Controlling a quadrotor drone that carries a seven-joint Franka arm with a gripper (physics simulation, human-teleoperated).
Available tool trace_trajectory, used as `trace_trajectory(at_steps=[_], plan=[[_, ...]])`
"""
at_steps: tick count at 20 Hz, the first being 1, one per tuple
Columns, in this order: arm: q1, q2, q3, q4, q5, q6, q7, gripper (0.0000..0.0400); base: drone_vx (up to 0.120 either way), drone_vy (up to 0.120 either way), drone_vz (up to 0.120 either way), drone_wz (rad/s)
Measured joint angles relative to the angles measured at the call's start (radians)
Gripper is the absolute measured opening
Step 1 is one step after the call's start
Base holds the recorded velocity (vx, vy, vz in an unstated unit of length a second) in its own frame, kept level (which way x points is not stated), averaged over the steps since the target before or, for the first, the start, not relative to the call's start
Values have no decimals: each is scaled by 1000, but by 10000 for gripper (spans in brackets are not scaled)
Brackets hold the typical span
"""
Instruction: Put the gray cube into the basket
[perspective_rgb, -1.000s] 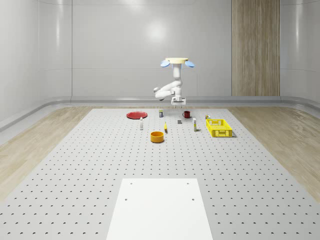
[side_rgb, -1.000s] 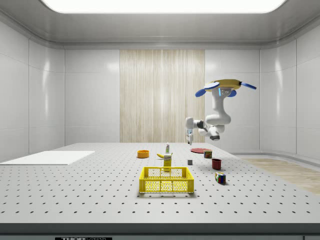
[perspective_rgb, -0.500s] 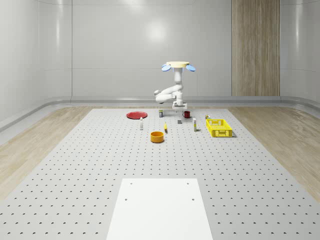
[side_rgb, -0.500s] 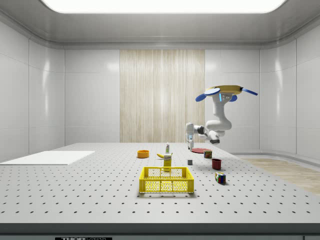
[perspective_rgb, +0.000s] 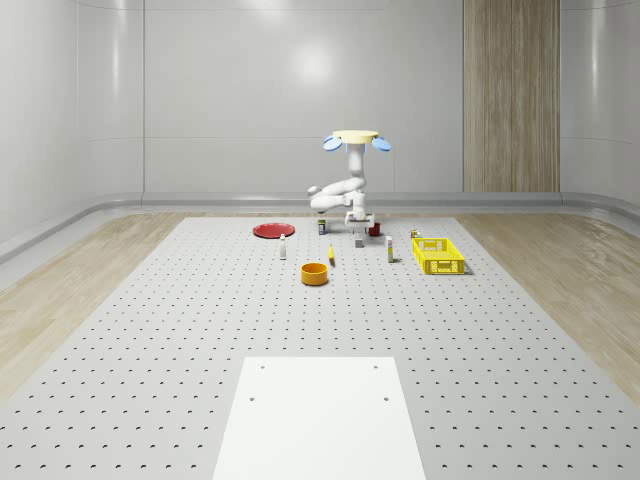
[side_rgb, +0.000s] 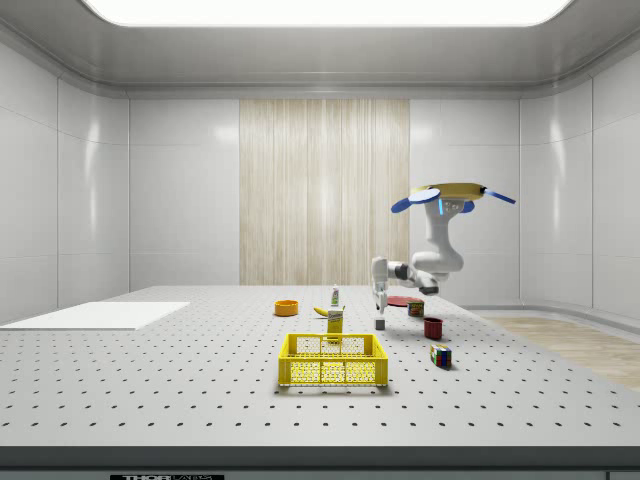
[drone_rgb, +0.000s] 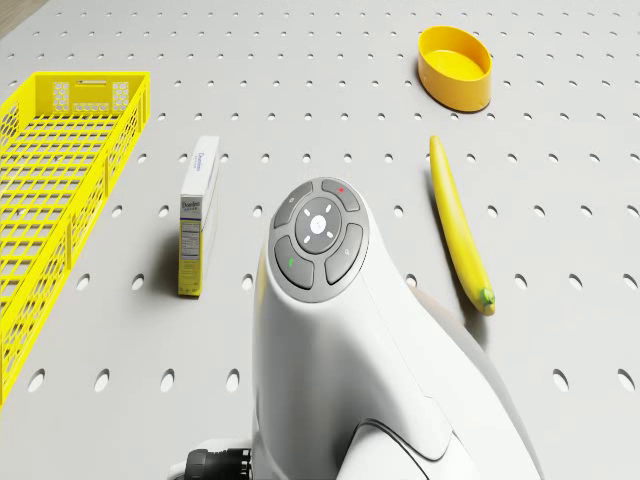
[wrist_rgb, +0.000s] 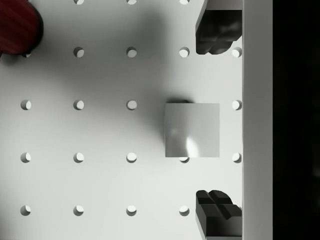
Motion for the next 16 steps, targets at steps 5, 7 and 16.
trace_trajectory(at_steps=[5, 7, 16], plan=[[-1, -30, -22, 5, -14, 36, 1, 400, 0, 0, -24, 0], [6, -43, -34, 8, -23, 53, -8, 400, 0, 0, 0, 0], [19, -93, -93, 25, -69, 122, -28, 400, 0, 0, 0, 0]])
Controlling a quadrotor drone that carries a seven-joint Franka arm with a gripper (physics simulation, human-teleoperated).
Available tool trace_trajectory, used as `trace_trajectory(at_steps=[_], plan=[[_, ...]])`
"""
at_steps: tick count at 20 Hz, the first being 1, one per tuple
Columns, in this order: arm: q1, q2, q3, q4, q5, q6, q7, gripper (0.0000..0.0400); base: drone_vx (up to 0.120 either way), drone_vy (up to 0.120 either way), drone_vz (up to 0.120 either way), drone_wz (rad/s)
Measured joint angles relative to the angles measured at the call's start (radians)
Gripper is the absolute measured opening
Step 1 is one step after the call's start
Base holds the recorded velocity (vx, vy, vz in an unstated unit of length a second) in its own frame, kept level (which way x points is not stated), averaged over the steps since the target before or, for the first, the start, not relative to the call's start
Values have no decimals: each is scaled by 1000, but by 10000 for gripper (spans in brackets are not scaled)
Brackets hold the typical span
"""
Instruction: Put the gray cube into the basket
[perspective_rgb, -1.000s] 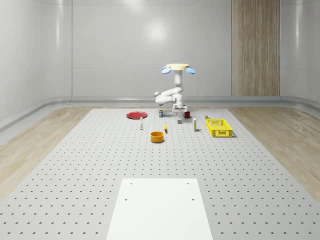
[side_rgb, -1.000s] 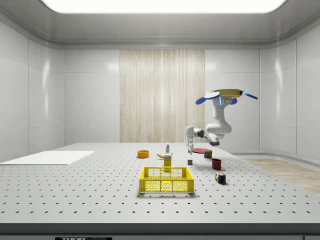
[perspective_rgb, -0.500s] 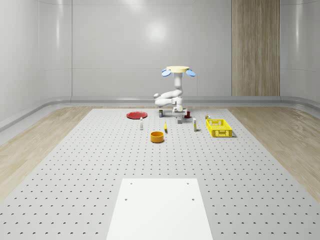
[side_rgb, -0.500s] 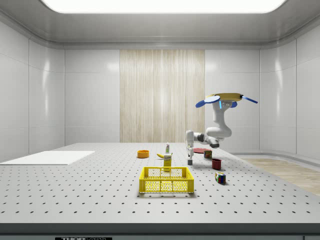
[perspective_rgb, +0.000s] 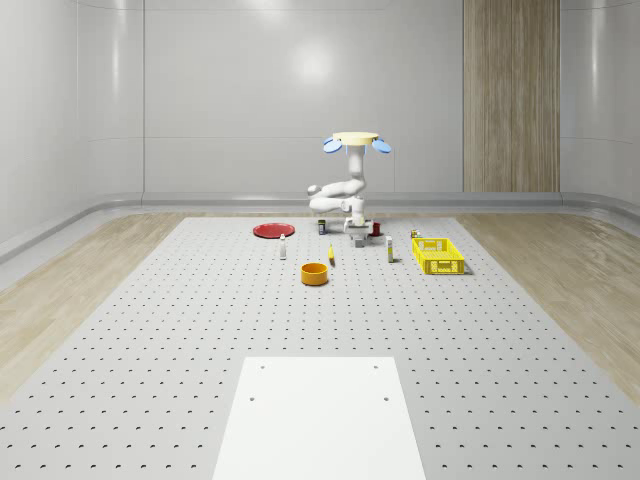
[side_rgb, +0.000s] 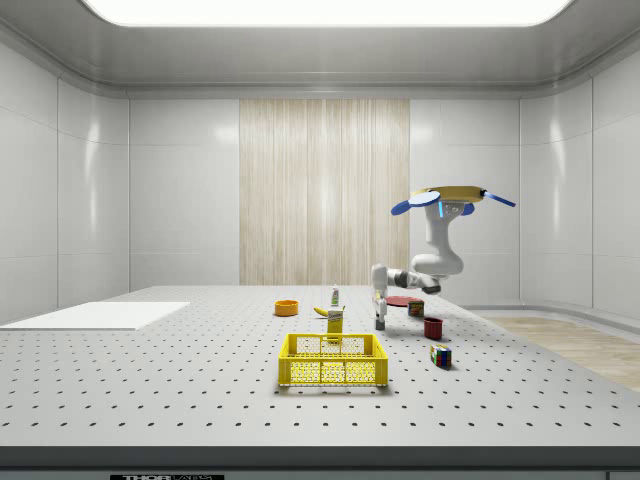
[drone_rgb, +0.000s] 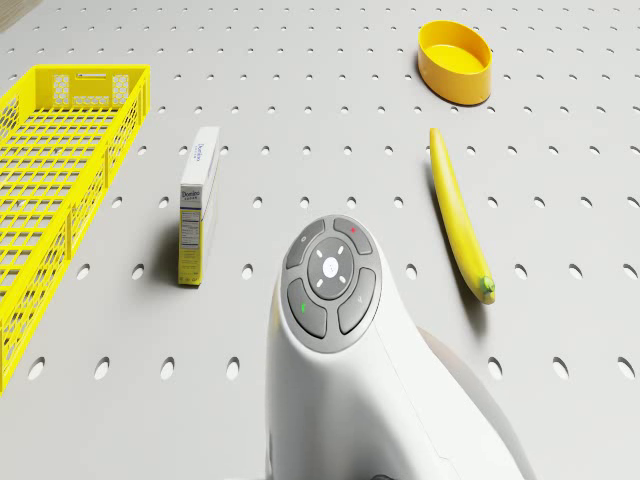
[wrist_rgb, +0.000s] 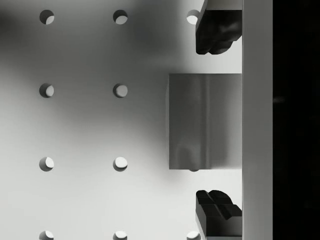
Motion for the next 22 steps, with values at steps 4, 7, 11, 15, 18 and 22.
trace_trajectory(at_steps=[4, 7, 11, 15, 18, 22], plan=[[-2, -14, -10, 4, -7, 18, 0, 400, 0, 0, 0, 0], [-4, -23, -19, 8, -13, 30, 0, 400, 0, 0, 0, 0], [-8, -34, -28, 12, -18, 45, 2, 400, 0, 0, 0, 0], [-12, -43, -30, 14, -18, 55, 4, 310, 0, 0, 0, 0], [-14, -49, -30, 15, -17, 61, 6, 278, 0, 0, 0, 0], [-18, -57, -29, 16, -14, 69, 9, 261, 0, 0, 0, 0]])
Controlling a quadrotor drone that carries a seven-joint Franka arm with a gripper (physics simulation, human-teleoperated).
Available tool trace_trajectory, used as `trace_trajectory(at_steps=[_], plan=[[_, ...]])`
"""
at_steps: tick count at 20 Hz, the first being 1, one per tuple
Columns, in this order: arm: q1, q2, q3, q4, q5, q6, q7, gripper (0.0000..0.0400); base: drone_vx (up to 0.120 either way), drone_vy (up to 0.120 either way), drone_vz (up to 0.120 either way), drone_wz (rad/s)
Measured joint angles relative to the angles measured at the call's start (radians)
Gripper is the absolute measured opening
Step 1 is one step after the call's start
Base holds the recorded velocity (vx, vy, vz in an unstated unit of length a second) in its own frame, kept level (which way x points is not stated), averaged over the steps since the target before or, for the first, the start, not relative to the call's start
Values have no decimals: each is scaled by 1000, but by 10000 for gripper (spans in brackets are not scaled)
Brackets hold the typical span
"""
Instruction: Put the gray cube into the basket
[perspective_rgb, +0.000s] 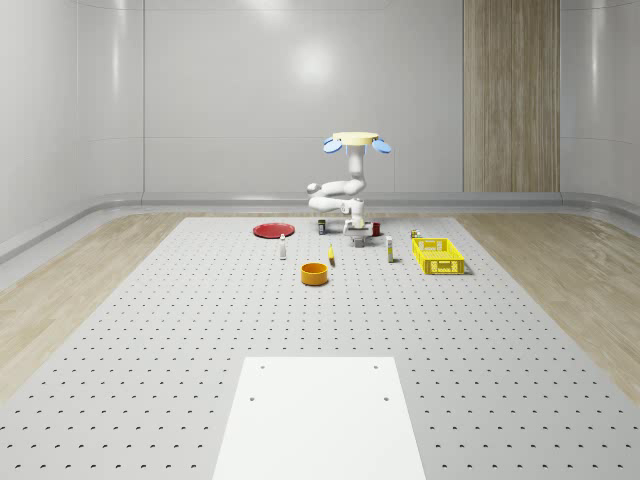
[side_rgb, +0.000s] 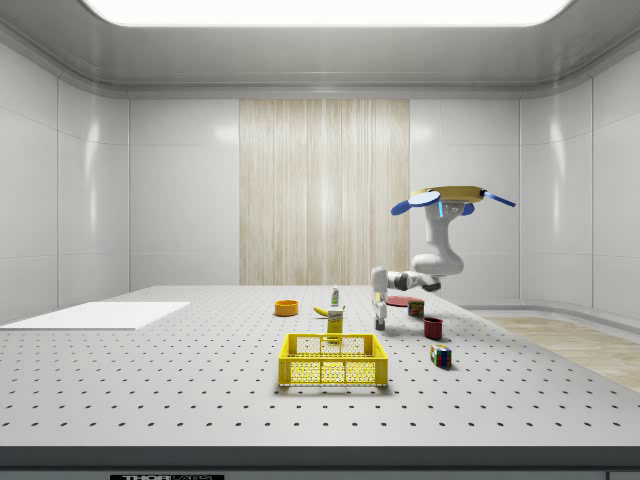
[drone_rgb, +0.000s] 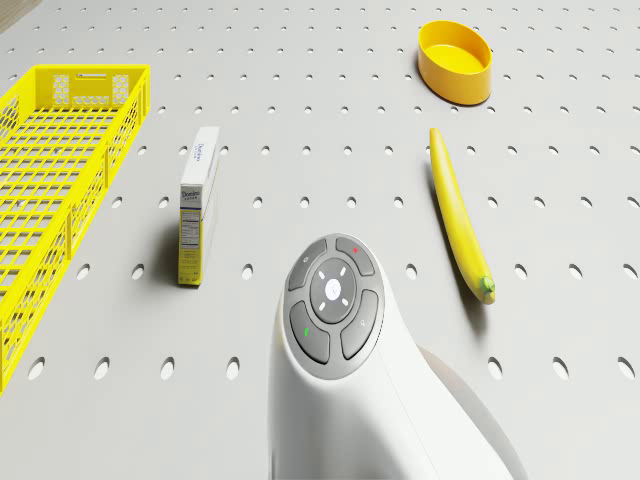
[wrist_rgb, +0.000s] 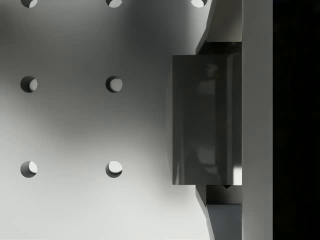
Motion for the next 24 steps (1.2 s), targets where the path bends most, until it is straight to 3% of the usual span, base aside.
trace_trajectory(at_steps=[8, 15, 24], plan=[[-5, -9, 54, -12, 54, -10, 11, 252, 0, 0, 0, 0], [-13, -16, 133, -26, 133, -28, 25, 250, 0, 0, 120, 0], [-21, -39, 163, -28, 168, -14, 34, 250, 116, 116, 120, 0]])
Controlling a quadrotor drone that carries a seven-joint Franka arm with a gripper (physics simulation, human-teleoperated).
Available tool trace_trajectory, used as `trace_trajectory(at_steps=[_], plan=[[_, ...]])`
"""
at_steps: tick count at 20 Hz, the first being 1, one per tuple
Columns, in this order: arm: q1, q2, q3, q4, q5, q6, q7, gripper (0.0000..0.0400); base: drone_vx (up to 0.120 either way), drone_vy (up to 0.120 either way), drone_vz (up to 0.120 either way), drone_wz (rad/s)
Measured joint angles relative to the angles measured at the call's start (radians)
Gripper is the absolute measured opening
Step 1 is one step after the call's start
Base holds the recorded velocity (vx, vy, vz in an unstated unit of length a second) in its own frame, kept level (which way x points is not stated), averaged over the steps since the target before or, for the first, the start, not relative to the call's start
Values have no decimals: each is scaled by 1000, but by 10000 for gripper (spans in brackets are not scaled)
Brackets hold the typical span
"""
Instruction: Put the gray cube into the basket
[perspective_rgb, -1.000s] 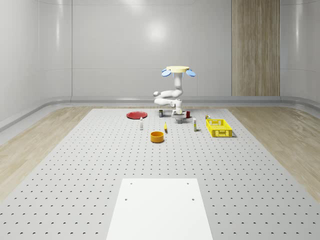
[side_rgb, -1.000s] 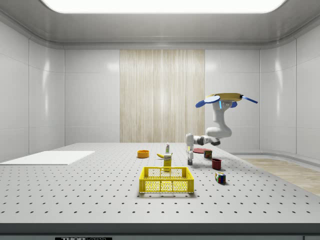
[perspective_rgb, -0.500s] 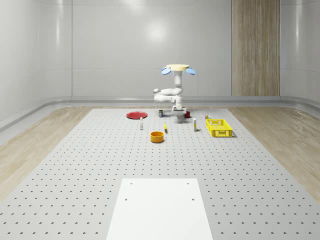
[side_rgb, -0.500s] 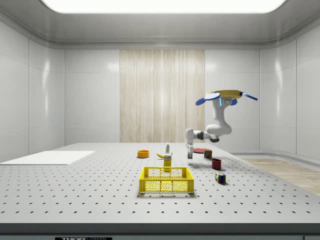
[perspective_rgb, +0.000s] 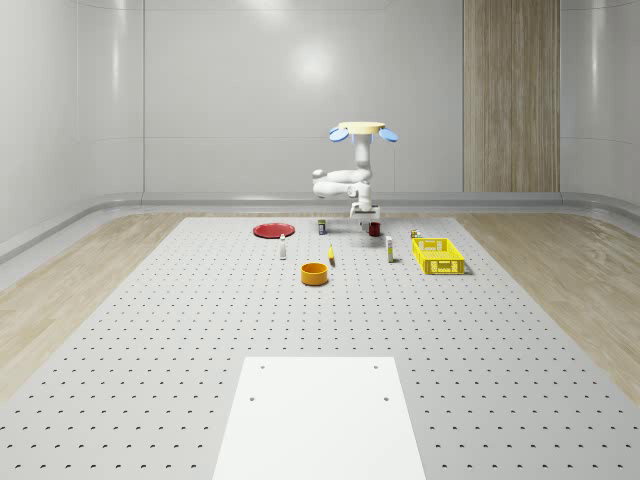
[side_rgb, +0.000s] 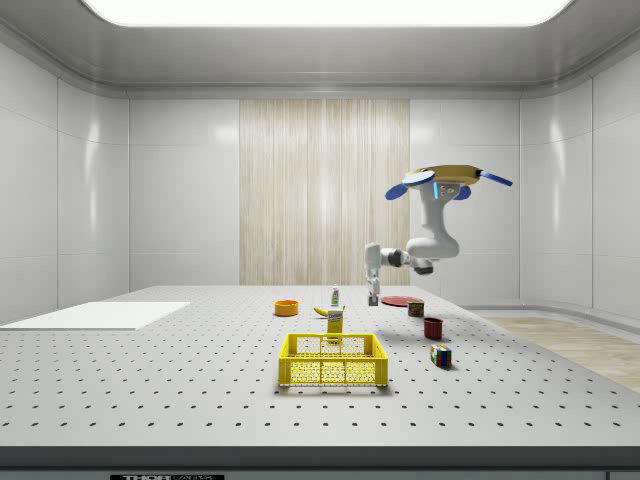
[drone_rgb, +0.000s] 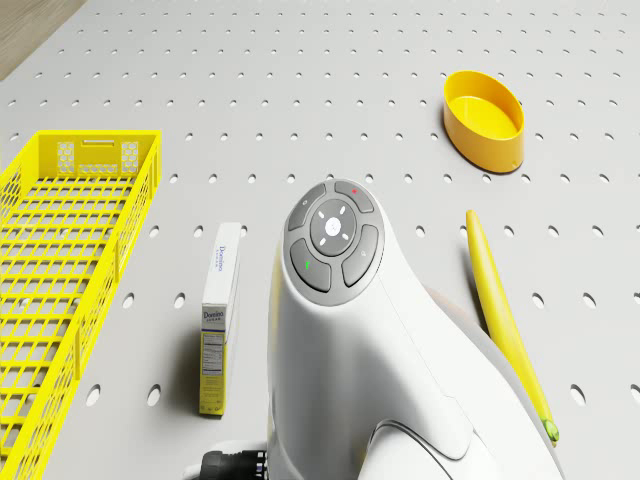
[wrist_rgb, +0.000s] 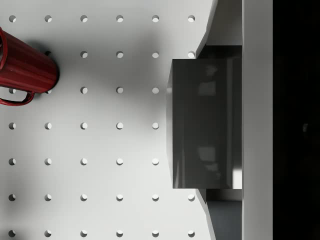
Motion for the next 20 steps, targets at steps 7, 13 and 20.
trace_trajectory(at_steps=[7, 13, 20], plan=[[-5, -19, 7, 1, 11, 17, 4, 250, 74, 120, 57, 0], [-8, -34, 10, 1, 18, 31, 7, 250, 0, 120, 0, 0], [-12, -50, 13, 2, 25, 46, 11, 250, 0, 120, 0, 0]])
